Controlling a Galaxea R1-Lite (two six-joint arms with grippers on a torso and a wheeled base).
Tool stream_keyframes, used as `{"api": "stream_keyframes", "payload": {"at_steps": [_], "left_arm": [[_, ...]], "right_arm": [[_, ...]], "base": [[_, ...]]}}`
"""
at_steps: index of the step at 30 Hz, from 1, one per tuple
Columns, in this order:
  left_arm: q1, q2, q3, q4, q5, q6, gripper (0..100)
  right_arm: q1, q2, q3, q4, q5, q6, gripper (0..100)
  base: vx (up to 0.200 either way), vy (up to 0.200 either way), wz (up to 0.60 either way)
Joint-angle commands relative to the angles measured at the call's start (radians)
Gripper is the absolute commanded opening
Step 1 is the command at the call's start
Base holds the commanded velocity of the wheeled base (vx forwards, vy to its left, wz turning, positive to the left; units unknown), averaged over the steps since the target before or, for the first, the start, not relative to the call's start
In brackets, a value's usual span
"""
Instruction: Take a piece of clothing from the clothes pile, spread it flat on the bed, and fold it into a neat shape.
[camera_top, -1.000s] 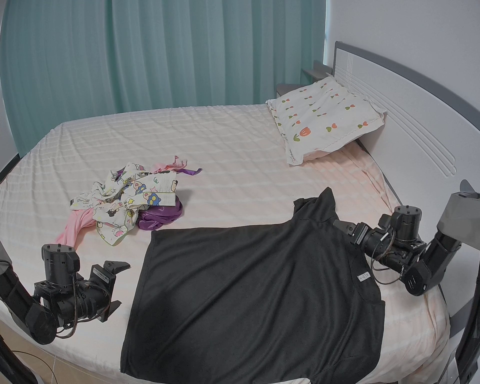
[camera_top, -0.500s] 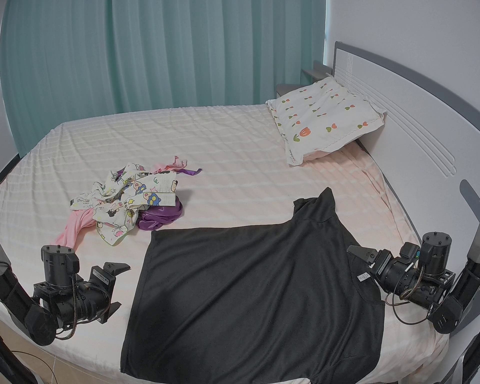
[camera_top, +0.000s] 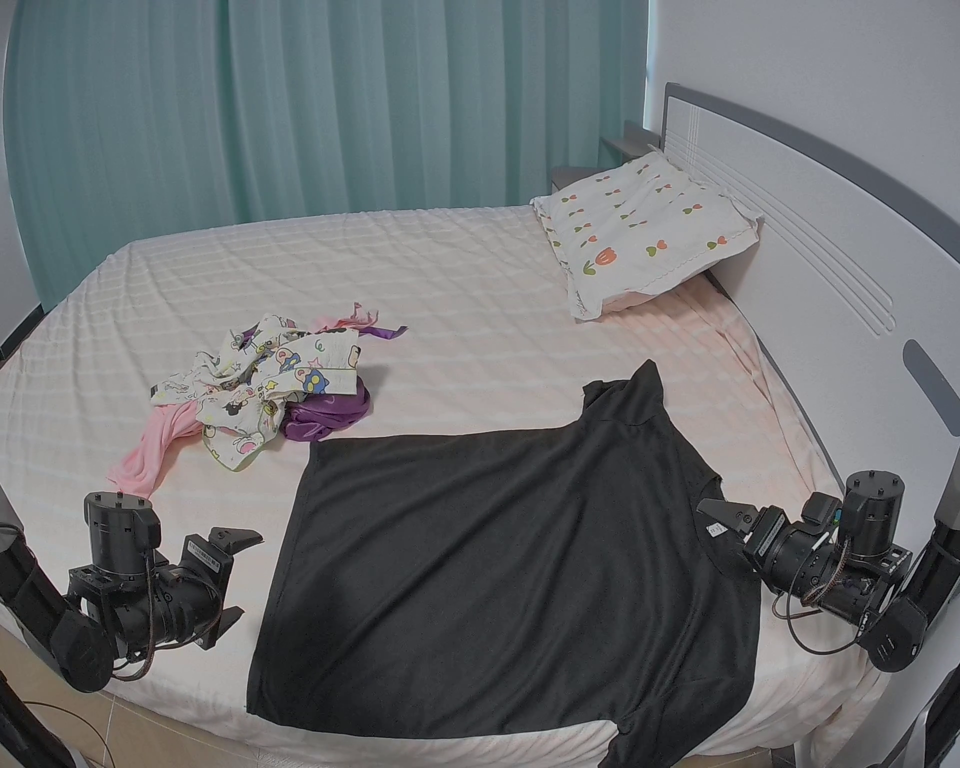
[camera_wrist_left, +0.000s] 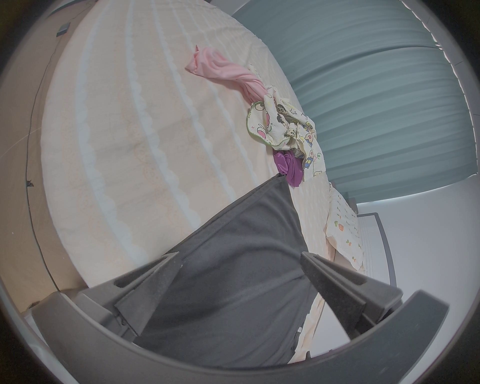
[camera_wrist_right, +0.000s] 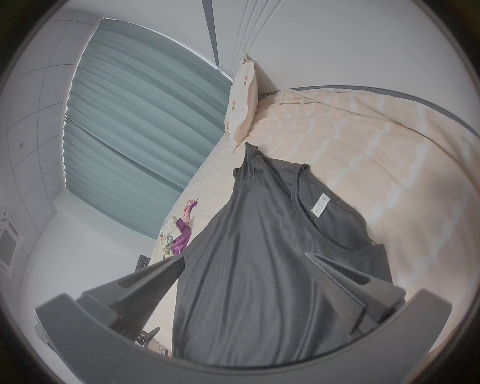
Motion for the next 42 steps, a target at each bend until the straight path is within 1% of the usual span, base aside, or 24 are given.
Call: {"api": "stream_keyframes", "payload": {"at_steps": [1,4,17,29,31,32,37,40,42], "left_arm": [[0.001,0.006,-0.005,0.001,0.000,-0.001,100],[0.001,0.004,-0.001,-0.002,0.000,-0.001,100],[0.002,0.009,-0.017,-0.007,0.000,-0.002,100],[-0.004,0.061,-0.102,-0.005,0.002,0.002,100],[-0.004,0.079,-0.126,-0.005,0.000,0.012,100],[-0.002,0.098,-0.162,0.002,0.000,0.032,100],[-0.001,0.156,-0.261,0.011,0.000,0.101,100],[-0.006,0.185,-0.313,0.022,0.000,0.121,100],[-0.006,0.208,-0.350,0.028,0.000,0.130,100]], "right_arm": [[0.002,0.006,0.001,0.000,0.000,0.000,100],[0.007,0.007,0.002,0.000,0.000,0.002,100],[0.009,0.004,0.004,-0.002,0.000,0.000,100],[0.025,-0.005,0.005,-0.002,-0.001,0.000,100],[0.025,-0.005,0.005,-0.002,-0.001,0.000,100],[0.025,-0.002,0.005,-0.002,-0.001,0.000,100],[0.025,0.004,0.005,-0.002,-0.001,0.000,100],[0.025,0.006,0.007,-0.002,-0.001,0.000,100],[0.025,0.006,0.007,-0.002,-0.001,0.002,100]], "base": [[0.000,0.000,0.00],[0.000,0.000,0.00],[0.000,0.200,0.00],[0.000,0.000,0.00],[0.000,0.000,0.00],[0.000,0.000,0.00],[0.200,0.000,0.00],[0.200,0.000,0.00],[0.000,0.000,0.00]]}}
